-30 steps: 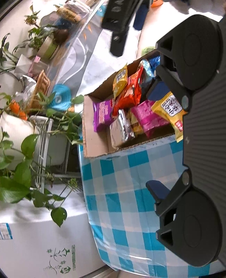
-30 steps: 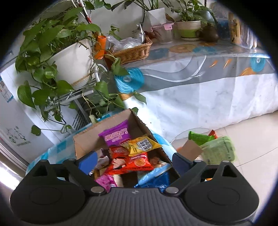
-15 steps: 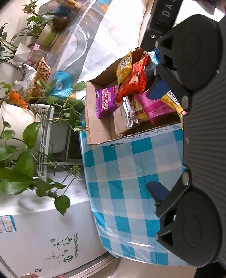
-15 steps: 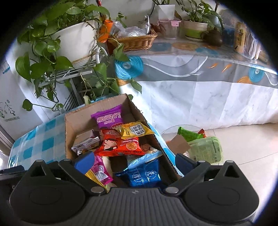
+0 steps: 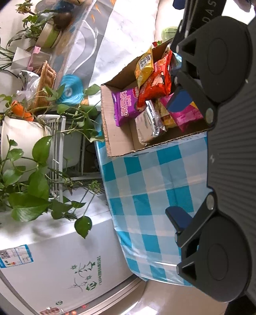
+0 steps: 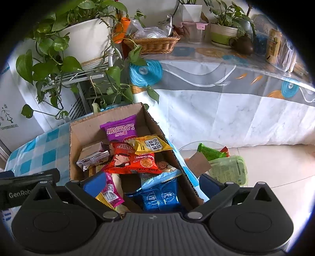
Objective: Organize snacks
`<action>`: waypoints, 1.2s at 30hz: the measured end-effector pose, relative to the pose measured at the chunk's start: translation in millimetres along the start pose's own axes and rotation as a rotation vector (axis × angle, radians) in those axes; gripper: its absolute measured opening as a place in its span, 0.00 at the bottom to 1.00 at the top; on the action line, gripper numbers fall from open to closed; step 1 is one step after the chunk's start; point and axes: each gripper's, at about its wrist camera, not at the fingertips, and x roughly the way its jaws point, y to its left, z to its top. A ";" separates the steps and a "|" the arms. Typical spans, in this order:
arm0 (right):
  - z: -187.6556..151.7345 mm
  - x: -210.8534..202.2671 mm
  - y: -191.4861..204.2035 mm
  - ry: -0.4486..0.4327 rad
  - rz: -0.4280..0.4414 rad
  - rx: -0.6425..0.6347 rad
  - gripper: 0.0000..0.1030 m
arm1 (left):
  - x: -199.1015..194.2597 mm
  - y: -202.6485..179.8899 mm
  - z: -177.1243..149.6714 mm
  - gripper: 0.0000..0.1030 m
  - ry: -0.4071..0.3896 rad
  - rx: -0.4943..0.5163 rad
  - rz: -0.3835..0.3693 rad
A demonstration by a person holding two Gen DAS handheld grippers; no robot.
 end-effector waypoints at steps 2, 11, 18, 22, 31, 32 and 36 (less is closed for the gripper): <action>0.4 0.4 -0.2 0.002 0.000 -0.001 1.00 | -0.2 -1.2 1.6 0.99 -0.006 0.016 0.011; 2.2 1.8 -0.7 -0.001 -0.004 -0.002 1.00 | -2.8 -0.3 4.5 0.99 -0.031 0.031 0.007; 2.7 1.9 -1.0 0.000 -0.003 -0.002 1.00 | -2.3 0.0 7.1 0.99 -0.028 0.038 0.000; 3.0 2.5 -0.9 0.001 -0.002 -0.003 1.00 | -2.9 -0.4 8.6 0.99 -0.032 0.058 0.002; 3.1 4.5 3.6 0.006 0.000 -0.018 1.00 | -2.5 3.7 10.0 0.99 -0.032 0.087 0.010; 3.1 4.8 5.1 0.006 0.001 -0.021 1.00 | -2.6 4.2 10.1 0.99 -0.034 0.090 0.012; 3.0 5.5 10.1 0.007 0.011 -0.024 1.00 | -3.2 9.0 10.2 0.99 -0.039 0.096 0.018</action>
